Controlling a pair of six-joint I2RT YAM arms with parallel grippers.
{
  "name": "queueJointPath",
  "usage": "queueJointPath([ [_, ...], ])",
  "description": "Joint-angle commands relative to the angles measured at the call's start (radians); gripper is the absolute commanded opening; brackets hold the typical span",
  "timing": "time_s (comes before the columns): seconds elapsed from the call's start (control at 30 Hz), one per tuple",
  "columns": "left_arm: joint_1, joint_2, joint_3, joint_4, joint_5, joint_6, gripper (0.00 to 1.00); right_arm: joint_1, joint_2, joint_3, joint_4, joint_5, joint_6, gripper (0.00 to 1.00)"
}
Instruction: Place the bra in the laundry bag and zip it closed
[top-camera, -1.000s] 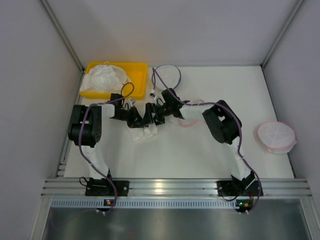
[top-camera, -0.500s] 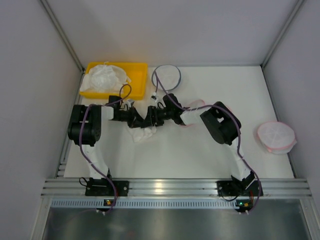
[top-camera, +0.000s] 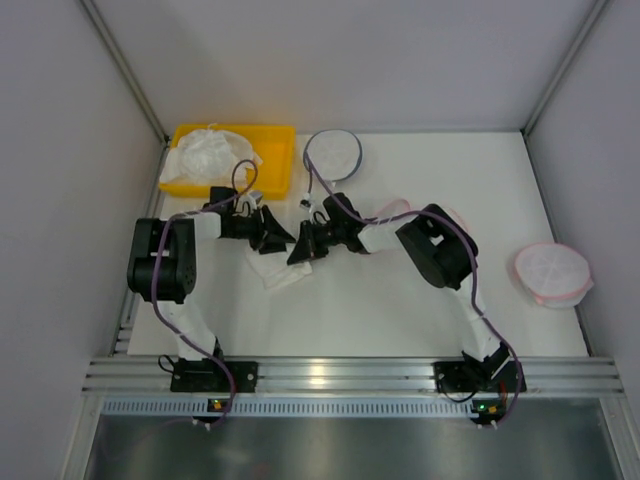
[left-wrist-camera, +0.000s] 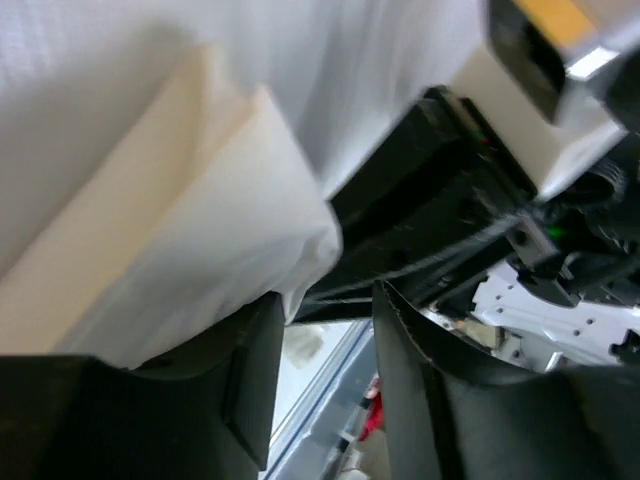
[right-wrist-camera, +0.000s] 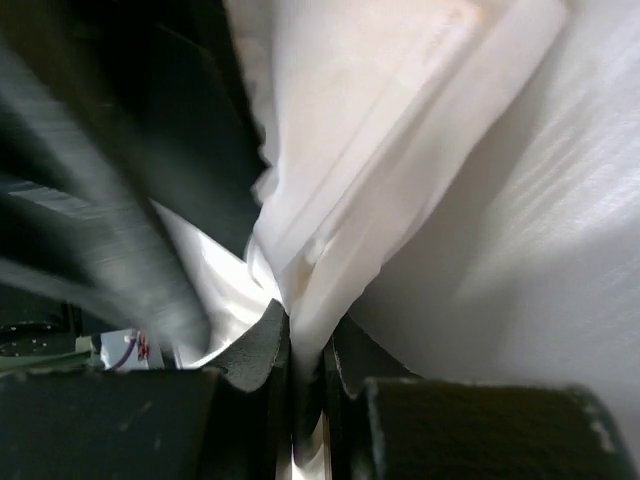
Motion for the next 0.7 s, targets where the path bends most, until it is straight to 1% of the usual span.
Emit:
queueJointPath([
  [0.0, 0.003, -0.186, 0.07, -0.079, 0.017, 0.131, 0.47, 0.045, -0.023, -0.002, -0.053, -0.013, -0.066, 0.0],
  [0.03, 0.015, -0.219, 0.091, -0.102, 0.003, 0.165, 0.51, 0.044, -0.048, -0.002, -0.067, -0.016, -0.075, 0.0],
  [0.07, 0.021, -0.253, 0.113, -0.137, -0.04, 0.238, 0.55, 0.041, -0.063, 0.001, -0.075, -0.019, -0.094, 0.0],
  [0.1, 0.024, -0.32, 0.133, -0.189, -0.063, 0.274, 0.59, 0.037, -0.076, 0.011, -0.084, -0.022, -0.101, 0.0],
  [0.13, 0.027, -0.355, 0.171, -0.211, -0.092, 0.33, 0.67, 0.036, -0.102, 0.017, -0.108, -0.025, -0.111, 0.0],
  [0.17, 0.026, -0.389, 0.183, -0.238, -0.145, 0.354, 0.72, 0.036, -0.117, 0.031, -0.119, -0.034, -0.126, 0.0],
  [0.2, 0.033, -0.452, 0.197, -0.244, -0.184, 0.369, 0.77, 0.033, -0.131, 0.037, -0.133, -0.039, -0.134, 0.0],
  [0.23, 0.065, -0.481, 0.207, -0.246, -0.215, 0.377, 0.85, 0.031, -0.158, 0.04, -0.144, -0.047, -0.141, 0.0],
  [0.27, 0.076, -0.51, 0.211, -0.248, -0.262, 0.371, 0.89, 0.027, -0.174, 0.044, -0.17, -0.056, -0.156, 0.0],
  [0.33, 0.117, -0.578, 0.223, -0.252, -0.276, 0.35, 0.98, 0.014, -0.23, 0.043, -0.187, -0.074, -0.181, 0.0],
  [0.4, 0.15, -0.613, 0.239, -0.266, -0.284, 0.334, 0.98, -0.002, -0.272, 0.031, -0.207, -0.093, -0.192, 0.0],
  [0.5, 0.184, -0.624, 0.291, -0.306, -0.289, 0.329, 0.98, -0.036, -0.388, 0.028, -0.26, -0.12, -0.227, 0.0],
  [0.57, 0.187, -0.62, 0.344, -0.324, -0.254, 0.375, 0.98, -0.056, -0.447, 0.014, -0.285, -0.146, -0.241, 0.0],
  [0.6, 0.187, -0.61, 0.364, -0.323, -0.203, 0.388, 0.98, -0.083, -0.479, 0.003, -0.293, -0.155, -0.246, 0.0],
  [0.63, 0.187, -0.603, 0.384, -0.323, -0.182, 0.405, 0.98, -0.099, -0.549, -0.008, -0.323, -0.156, -0.27, 0.0],
  [0.67, 0.187, -0.594, 0.406, -0.323, -0.157, 0.408, 0.98, -0.113, -0.586, -0.035, -0.342, -0.145, -0.287, 0.0],
])
